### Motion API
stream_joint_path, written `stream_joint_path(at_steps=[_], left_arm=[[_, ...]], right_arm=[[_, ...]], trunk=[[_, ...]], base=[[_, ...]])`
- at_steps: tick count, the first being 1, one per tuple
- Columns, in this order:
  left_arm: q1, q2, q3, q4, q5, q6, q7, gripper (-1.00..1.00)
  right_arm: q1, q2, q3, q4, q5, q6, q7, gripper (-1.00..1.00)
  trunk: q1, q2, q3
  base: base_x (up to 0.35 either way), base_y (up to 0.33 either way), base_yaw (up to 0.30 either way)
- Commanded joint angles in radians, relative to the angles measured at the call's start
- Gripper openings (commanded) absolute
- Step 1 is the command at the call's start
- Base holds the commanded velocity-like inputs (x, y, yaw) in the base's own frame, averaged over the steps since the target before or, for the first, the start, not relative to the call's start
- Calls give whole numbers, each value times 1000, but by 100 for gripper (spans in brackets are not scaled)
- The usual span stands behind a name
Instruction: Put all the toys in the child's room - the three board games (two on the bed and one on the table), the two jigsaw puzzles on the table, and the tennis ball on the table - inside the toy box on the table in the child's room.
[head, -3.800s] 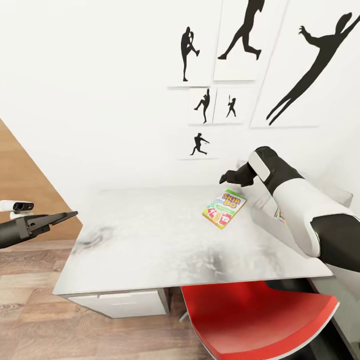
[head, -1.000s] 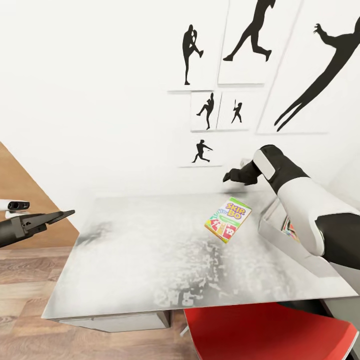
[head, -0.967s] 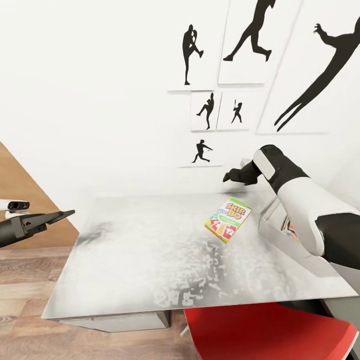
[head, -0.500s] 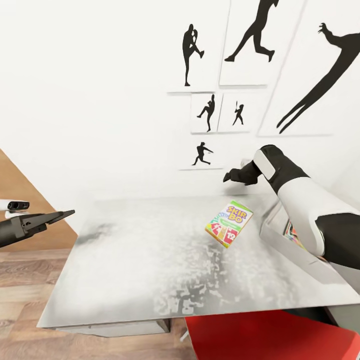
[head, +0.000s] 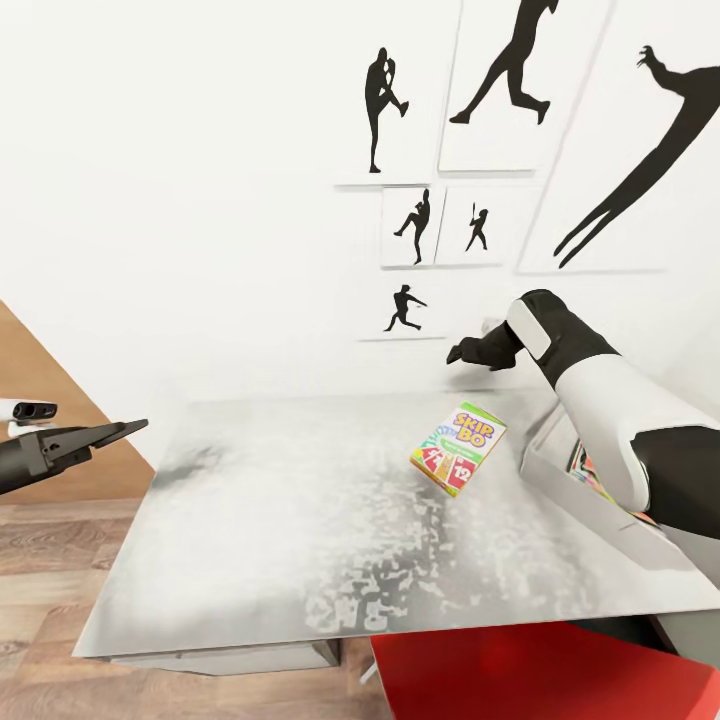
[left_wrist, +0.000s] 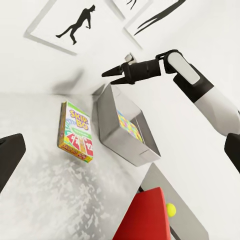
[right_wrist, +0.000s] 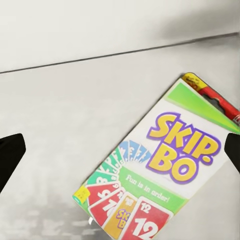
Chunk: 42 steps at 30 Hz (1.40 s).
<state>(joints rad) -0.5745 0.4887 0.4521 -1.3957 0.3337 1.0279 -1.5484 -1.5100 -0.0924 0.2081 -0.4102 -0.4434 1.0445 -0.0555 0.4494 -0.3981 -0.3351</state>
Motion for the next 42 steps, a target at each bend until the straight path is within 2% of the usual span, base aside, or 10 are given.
stream_joint_path(at_steps=[1,21,31,42], left_arm=[[-1,0,0,0,-1,11,-4,100],[-1,4,0,0,-1,11,-4,100],[-1,13,0,0,-1,11,-4,100],[-1,17,-1,0,-1,11,-4,100]], right_arm=[[-1,-1,8,-1,-10,3,-6,100],[-5,-4,7,0,-2,3,-9,100],[-12,-31,7,5,0,3,-13,100],[-13,-39,8,11,0,3,-15,100]], trunk=[[1,-2,-2],[1,-2,-2],[1,-2,-2],[1,-2,-2]], base=[[1,0,0],[0,0,0],[0,0,0],[0,0,0]])
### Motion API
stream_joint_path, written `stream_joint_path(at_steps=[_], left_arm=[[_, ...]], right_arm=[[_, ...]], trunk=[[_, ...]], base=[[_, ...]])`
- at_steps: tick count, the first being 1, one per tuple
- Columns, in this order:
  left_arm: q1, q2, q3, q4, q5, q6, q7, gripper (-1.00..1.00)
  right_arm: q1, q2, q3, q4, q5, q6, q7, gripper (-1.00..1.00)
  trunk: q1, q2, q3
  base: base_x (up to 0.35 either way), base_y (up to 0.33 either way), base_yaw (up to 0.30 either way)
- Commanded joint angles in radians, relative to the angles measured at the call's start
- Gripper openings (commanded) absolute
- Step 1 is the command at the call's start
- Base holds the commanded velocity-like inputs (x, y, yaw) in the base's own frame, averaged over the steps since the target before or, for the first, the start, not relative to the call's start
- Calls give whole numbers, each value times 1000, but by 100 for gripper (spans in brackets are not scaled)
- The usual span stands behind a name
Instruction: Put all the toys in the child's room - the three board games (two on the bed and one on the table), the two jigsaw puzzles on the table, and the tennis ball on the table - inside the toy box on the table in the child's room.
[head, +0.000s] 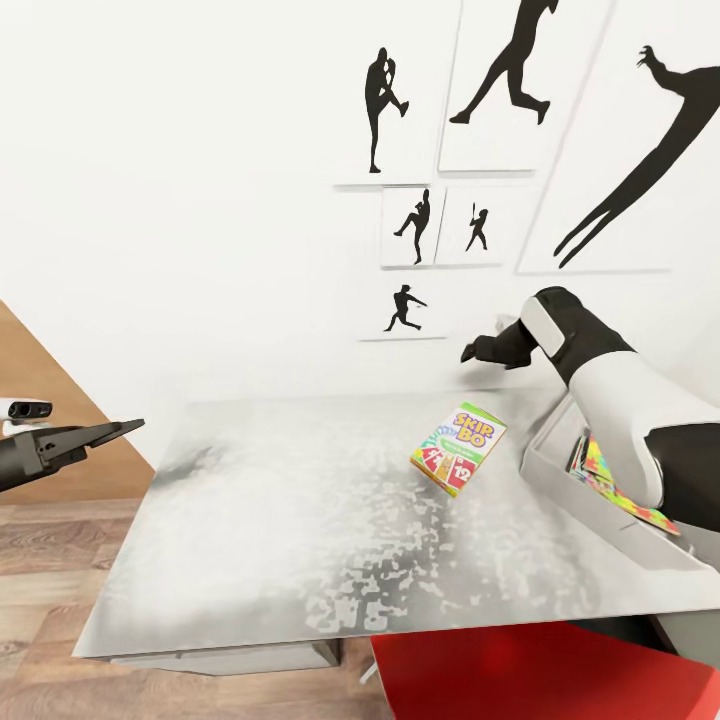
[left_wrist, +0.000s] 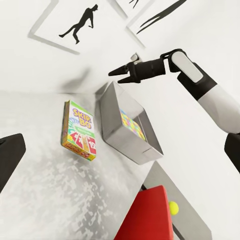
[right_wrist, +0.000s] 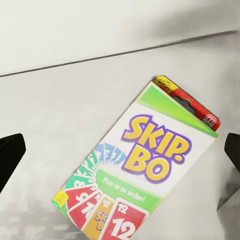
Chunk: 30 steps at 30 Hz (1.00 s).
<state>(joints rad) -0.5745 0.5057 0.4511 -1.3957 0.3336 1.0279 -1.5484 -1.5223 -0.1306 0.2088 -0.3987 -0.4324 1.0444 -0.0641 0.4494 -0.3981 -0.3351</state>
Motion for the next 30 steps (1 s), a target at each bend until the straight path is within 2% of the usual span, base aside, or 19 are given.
stream_joint_path(at_steps=[1,10,17,18,20,30], left_arm=[[-1,0,0,0,-1,11,-4,100],[-1,1,1,0,-1,11,-4,100],[-1,1,1,0,-1,11,-4,100],[-1,1,1,0,-1,11,-4,100],[-1,1,1,0,-1,11,-4,100],[-1,1,1,0,0,11,-4,100]], right_arm=[[-1,-2,7,-1,-11,3,-7,100],[-1,-17,10,3,-10,3,-8,100],[3,-42,15,4,-9,3,-7,100],[5,-59,17,4,-9,3,-7,100],[6,-67,18,4,-9,3,-7,100],[12,-85,18,4,-10,3,-5,100]], trunk=[[1,-2,-2],[1,-2,-2],[1,-2,-2],[1,-2,-2],[1,-2,-2],[1,-2,-2]], base=[[0,0,0],[0,0,0],[0,0,0],[0,0,0],[0,0,0],[0,0,0]])
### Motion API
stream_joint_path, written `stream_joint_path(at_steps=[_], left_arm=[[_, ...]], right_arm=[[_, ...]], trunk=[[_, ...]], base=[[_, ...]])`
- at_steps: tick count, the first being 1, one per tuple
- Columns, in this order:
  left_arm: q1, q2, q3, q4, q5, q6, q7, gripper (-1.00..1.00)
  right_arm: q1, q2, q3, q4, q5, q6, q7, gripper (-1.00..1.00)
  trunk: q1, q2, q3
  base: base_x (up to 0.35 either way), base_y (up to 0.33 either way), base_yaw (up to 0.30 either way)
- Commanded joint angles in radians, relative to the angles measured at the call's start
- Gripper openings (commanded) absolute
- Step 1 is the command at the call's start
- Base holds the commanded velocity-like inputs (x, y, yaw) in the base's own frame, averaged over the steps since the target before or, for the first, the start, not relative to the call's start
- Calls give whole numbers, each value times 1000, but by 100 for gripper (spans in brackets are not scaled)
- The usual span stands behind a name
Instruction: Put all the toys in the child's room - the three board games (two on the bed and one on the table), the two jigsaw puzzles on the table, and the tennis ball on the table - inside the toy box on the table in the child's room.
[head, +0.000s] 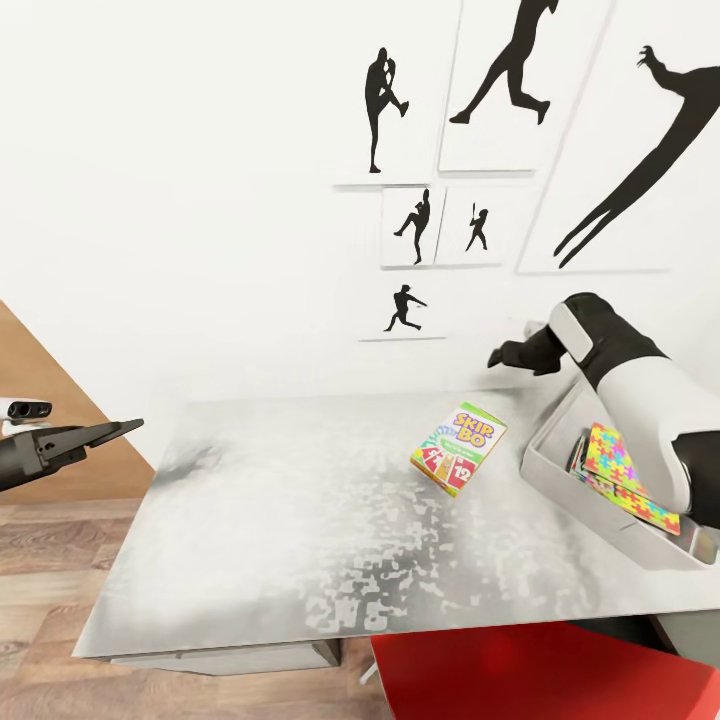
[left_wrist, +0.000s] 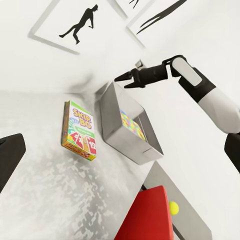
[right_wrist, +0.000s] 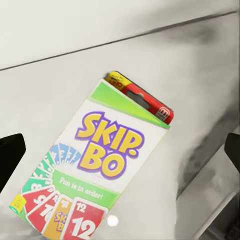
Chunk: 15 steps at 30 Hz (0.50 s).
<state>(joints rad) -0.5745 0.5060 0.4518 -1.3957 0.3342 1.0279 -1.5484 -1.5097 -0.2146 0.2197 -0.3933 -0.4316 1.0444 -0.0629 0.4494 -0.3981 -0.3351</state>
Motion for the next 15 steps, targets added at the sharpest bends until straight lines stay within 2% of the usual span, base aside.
stream_joint_path(at_steps=[1,8,15], left_arm=[[-1,0,0,0,0,11,-4,100],[-1,0,-1,0,-1,11,-4,100],[-1,0,-1,0,-1,11,-4,100]], right_arm=[[1,-6,7,-1,-11,3,-6,100],[9,-22,5,-1,-12,3,-6,100],[12,-26,2,-2,-12,3,-6,100]], trunk=[[1,-2,-2],[1,-2,-2],[1,-2,-2]], base=[[0,0,0],[0,0,0],[0,0,0]])
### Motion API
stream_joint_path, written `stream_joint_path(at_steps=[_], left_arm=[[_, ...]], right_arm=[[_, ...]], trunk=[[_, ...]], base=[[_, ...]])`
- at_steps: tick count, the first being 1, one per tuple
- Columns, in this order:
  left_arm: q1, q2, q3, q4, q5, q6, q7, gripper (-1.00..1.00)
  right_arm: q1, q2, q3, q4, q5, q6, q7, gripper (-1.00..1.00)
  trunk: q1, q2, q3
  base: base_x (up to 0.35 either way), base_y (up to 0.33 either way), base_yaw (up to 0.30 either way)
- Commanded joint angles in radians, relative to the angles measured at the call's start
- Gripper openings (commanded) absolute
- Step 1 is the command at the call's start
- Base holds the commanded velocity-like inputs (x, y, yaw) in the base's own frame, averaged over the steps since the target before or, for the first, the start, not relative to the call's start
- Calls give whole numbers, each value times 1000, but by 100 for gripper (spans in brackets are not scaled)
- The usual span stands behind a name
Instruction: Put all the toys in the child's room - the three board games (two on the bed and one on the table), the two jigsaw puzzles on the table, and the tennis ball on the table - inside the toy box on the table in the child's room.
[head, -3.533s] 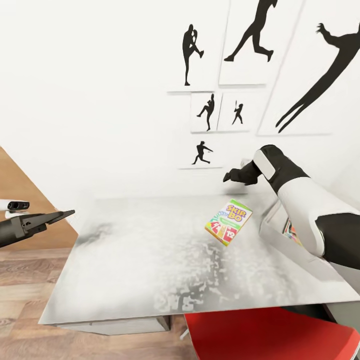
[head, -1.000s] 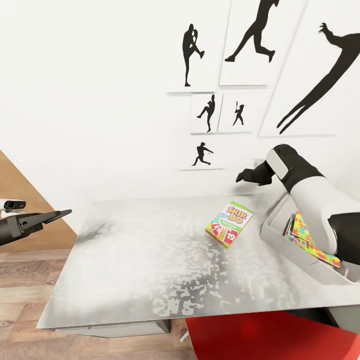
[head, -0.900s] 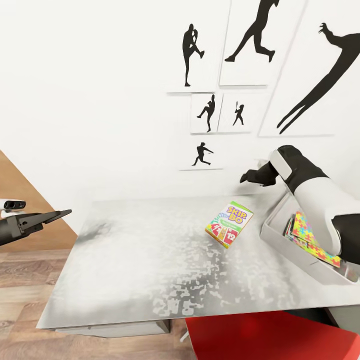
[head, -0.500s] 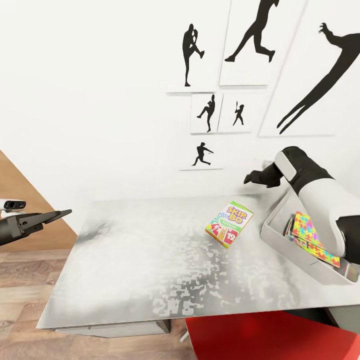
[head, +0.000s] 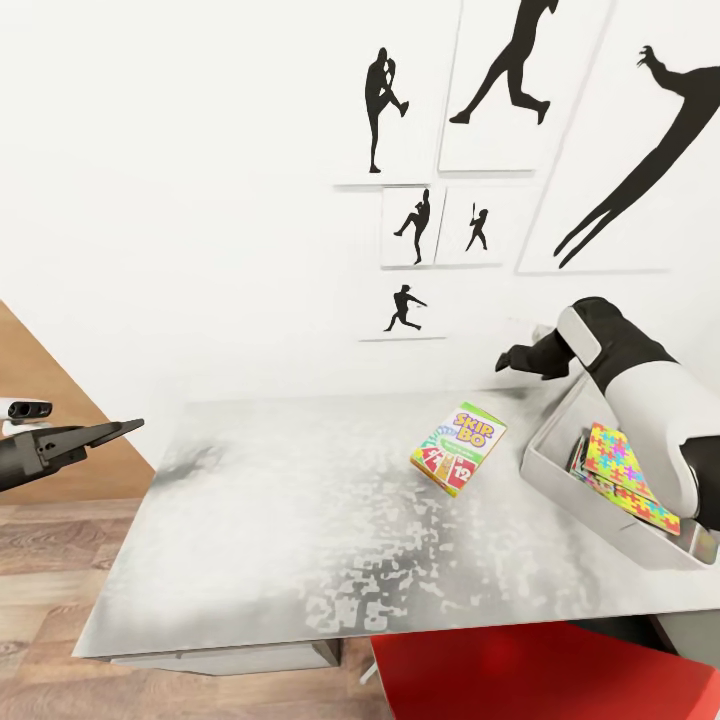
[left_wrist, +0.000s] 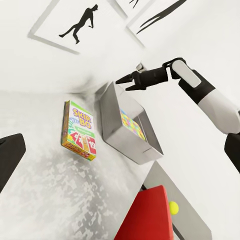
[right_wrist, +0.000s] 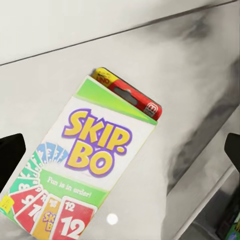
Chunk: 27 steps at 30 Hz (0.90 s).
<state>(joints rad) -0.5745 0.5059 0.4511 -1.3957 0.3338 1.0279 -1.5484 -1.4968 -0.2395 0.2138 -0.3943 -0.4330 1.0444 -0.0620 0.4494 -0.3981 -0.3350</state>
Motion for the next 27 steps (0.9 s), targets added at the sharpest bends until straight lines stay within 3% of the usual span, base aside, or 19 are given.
stream_joint_path(at_steps=[1,27], left_arm=[[-1,0,0,0,0,11,-4,100],[-12,-2,-13,-12,8,18,0,100]], right_arm=[[-1,-1,7,-1,-11,3,-6,100],[-7,34,3,-10,-21,3,-6,100]], trunk=[[1,-2,-2],[1,-2,-7]], base=[[0,0,0],[0,0,0]])
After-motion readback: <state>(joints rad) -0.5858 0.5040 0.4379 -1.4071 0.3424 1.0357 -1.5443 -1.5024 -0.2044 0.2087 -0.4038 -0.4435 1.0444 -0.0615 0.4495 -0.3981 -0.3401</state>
